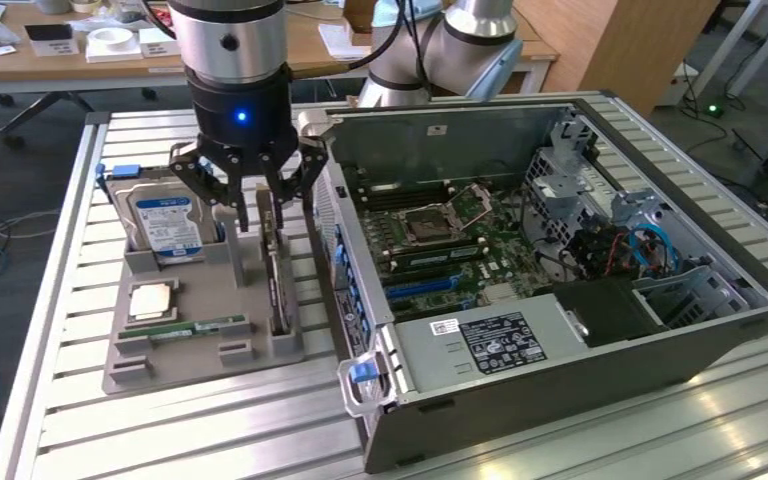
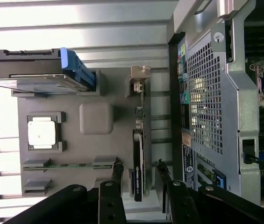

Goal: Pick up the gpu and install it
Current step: 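Pick up the gpu and move the gpu toward the slot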

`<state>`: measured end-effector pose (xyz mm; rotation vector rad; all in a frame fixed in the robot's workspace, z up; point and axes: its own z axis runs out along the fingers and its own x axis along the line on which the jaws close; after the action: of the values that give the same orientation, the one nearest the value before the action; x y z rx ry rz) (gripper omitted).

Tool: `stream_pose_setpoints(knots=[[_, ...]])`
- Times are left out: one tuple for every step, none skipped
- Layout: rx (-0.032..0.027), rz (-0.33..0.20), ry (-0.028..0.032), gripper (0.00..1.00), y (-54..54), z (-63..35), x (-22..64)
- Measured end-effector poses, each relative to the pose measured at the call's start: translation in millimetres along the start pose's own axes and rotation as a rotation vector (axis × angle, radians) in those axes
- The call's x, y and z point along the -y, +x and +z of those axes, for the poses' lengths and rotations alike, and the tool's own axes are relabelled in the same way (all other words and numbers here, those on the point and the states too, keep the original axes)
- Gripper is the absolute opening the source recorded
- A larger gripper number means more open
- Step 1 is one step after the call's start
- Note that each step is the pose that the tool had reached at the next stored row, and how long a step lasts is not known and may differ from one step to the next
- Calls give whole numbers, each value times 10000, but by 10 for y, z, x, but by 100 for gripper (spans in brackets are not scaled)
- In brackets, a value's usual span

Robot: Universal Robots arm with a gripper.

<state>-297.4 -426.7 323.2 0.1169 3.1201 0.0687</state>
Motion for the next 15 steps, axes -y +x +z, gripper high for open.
stream_pose_setpoints(knots=[[0,1,1,42,0,11,0],[0,1,0,42,1,22,1],[-1,0,1,42,1,33,2],[0,1,0,42,1,45,2],[0,1,0,42,1,56,2],[-1,1,1,42,1,67,3],[0,1,1,42,1,78,3],[-1,1,1,42,2,89,4],[0,1,1,42,2,100,4],[-1,1,1,42,2,111,5],[0,0,1,42,2,122,6],[-1,1,1,42,2,133,6],[0,0,1,42,3,145,6],[-1,0,1,42,3,156,7],[0,1,1,42,3,168,7]])
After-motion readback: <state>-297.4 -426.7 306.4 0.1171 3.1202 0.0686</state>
